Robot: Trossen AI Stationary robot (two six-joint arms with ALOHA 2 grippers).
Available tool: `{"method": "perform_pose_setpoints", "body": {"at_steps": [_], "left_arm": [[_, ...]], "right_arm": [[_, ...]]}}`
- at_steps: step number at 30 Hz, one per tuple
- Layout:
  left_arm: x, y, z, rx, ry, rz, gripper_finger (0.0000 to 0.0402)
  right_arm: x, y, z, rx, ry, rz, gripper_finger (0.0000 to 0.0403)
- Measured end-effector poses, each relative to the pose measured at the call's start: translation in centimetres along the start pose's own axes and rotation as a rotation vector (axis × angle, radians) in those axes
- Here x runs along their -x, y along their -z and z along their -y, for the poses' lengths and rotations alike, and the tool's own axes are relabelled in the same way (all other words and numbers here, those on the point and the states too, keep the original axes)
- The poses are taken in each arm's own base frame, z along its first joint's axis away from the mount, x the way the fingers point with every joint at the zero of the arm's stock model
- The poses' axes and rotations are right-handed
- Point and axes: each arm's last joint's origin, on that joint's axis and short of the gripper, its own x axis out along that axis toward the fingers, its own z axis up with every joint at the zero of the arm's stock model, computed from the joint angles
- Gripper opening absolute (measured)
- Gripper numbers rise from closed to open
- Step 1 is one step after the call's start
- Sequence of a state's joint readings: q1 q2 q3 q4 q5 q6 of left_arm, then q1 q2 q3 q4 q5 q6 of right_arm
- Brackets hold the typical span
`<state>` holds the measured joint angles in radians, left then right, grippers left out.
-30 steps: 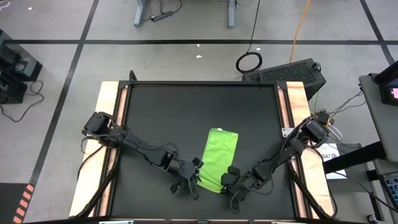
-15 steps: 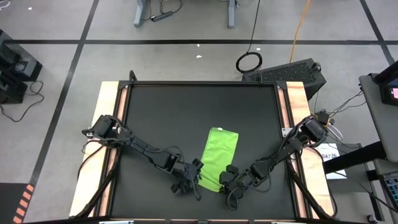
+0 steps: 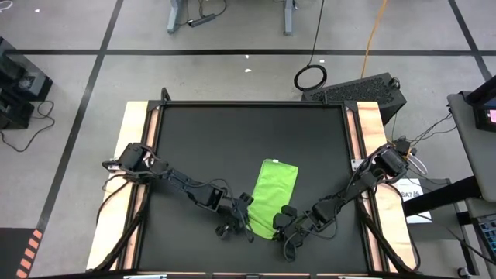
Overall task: Roll towel into tight, uniform cylinder
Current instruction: Roll the green towel
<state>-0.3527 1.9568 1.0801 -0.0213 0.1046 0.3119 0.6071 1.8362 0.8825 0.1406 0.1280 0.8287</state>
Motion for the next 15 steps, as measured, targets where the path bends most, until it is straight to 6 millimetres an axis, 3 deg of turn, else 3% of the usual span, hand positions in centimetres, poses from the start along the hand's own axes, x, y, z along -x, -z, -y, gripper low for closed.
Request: {"method": "perform_pose_setpoints", "body": {"at_steps": [6, 11, 15], "left_arm": [[0.0, 0.0, 0.1, 0.038, 0.061, 0.012, 0.0011], [0.1, 0.2, -0.4, 0.176, 0.137, 0.026, 0.0009], [0.3, 0.6, -1.2, 0.31, 0.21, 0.031, 0.0008]], "right_arm": [[0.0, -0.1, -0.1, 0.0, -0.01, 0.009, 0.0003], [0.4, -0.2, -0.3, 0.028, 0.005, 0.039, 0.003], [1.6, -0.5, -1.2, 0.129, 0.056, 0.145, 0.0082]]}}
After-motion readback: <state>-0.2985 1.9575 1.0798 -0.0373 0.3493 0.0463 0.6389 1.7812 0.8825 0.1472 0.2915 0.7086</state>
